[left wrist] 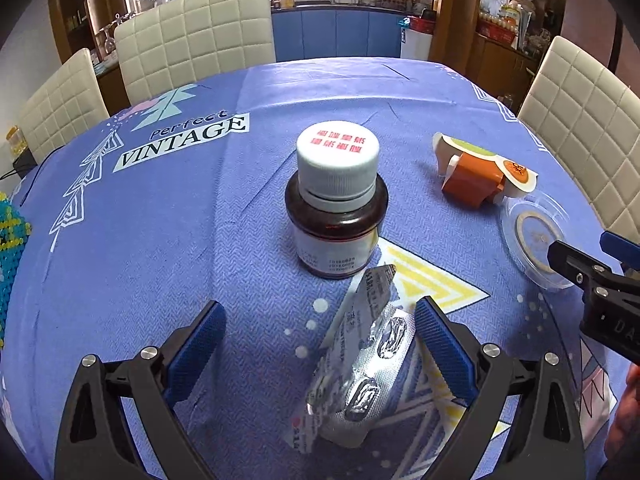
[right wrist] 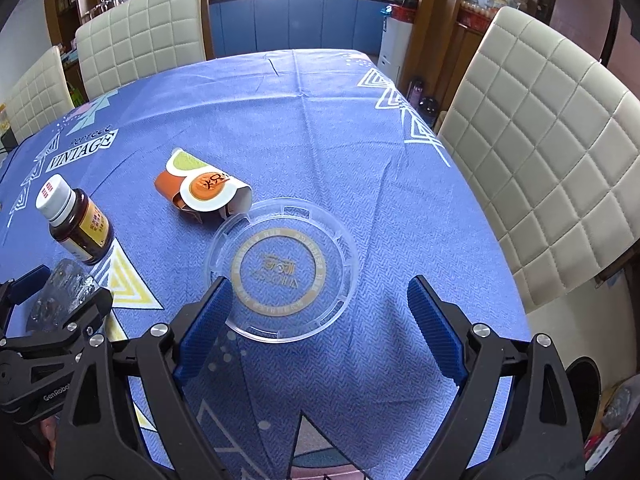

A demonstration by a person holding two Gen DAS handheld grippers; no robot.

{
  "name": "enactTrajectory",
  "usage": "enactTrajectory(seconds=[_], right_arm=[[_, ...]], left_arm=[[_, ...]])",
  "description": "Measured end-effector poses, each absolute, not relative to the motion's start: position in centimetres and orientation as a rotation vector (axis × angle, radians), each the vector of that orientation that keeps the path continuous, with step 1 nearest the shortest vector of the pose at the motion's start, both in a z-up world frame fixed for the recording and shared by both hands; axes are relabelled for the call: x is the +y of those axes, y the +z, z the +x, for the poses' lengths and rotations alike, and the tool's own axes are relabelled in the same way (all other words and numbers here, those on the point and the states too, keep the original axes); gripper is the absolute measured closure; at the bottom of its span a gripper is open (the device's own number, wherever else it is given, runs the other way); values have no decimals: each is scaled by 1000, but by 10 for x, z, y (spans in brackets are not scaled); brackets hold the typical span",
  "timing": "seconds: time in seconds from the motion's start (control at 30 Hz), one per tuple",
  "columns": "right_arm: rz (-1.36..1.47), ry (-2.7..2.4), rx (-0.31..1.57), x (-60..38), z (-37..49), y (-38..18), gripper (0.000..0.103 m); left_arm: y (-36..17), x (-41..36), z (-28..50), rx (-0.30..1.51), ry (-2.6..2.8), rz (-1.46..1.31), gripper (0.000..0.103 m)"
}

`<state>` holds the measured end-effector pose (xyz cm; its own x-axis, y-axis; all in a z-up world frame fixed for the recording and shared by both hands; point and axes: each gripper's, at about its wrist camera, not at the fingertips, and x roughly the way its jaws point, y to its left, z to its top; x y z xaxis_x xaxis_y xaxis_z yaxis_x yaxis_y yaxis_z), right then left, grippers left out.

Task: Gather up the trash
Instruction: 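Grasp the pill blister pack with the left tool while the right tool grasps the clear lid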

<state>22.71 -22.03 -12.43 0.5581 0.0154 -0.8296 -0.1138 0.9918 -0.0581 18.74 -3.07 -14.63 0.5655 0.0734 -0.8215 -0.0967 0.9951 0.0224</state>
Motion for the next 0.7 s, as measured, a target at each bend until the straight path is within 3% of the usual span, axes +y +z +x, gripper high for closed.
enactTrajectory(seconds=[0.07,0.13,0.2,0.27,0.67,0.7], right_arm=[[-110,82,980,-219,227,-125,15],[-116,86,979,-218,226,-126,15],[-120,89,977,-216,224,-126,15],[-124,90,977,-215,224,-127,15],[-114,87,992,-218,228,-131,15],[-121,89,988,-217,228,-131,18]], left_arm=[[-145,-30,185,960,90,-32,17],[-142,-32,183,949,76,-22,31],[-139,-35,183,942,59,-10,59],[-137,-37,184,943,40,-2,71],[-128,-50,174,859,60,98,76],[-127,-51,172,850,61,110,76]])
